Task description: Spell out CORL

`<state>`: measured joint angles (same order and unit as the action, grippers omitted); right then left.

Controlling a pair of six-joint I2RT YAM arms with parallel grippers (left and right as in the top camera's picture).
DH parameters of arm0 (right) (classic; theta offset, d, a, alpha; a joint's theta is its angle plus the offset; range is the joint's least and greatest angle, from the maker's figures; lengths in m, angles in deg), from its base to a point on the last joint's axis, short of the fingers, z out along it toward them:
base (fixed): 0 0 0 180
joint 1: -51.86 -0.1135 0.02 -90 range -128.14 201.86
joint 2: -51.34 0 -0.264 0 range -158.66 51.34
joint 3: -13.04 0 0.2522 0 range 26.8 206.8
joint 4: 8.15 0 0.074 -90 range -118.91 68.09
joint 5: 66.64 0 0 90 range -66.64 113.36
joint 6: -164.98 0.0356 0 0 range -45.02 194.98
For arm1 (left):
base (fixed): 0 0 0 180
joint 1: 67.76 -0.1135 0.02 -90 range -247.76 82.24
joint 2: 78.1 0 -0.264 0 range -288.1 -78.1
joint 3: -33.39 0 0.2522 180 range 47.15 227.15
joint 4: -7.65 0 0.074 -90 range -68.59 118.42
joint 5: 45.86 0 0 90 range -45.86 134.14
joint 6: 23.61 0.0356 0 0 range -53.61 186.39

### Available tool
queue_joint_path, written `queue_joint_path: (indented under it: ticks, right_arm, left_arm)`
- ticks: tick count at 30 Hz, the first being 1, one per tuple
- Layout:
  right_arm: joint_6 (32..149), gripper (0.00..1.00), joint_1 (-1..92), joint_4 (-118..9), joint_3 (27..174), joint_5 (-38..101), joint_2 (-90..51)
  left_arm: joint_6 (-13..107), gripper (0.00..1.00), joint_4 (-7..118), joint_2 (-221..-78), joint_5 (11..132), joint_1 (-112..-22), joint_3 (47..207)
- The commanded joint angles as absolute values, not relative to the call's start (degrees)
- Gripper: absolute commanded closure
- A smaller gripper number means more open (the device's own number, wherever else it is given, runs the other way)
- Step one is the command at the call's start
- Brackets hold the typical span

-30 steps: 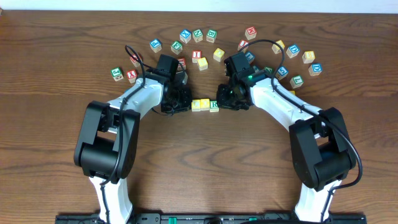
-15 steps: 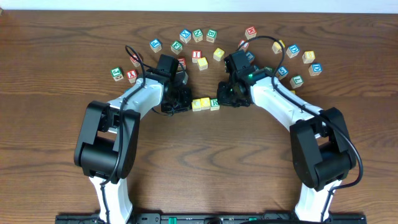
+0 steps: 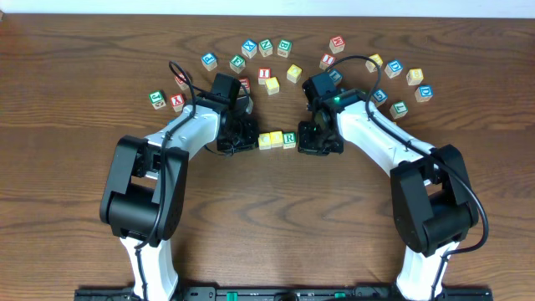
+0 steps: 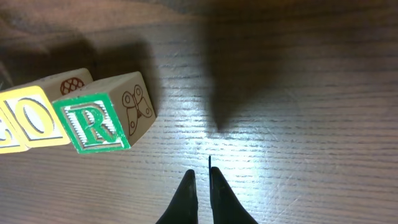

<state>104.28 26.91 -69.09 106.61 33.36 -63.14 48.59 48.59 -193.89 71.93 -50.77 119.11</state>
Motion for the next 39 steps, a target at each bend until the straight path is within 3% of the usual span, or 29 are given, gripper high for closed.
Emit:
queue_joint_path:
  ticks: [1,39]
  right_arm:
    - [103.65,0.96,25.27,-69.11,107.33,32.77,-64.08]
    - [105.77,0.98,21.56,-59.93,107.31,30.39,-65.96]
  left_arm:
    - [48.78,0.92,48.99,-194.90,72.21,-50.66,118.63]
    - [48.72,0.93,48.99,-194.90,72.21,-50.66,118.63]
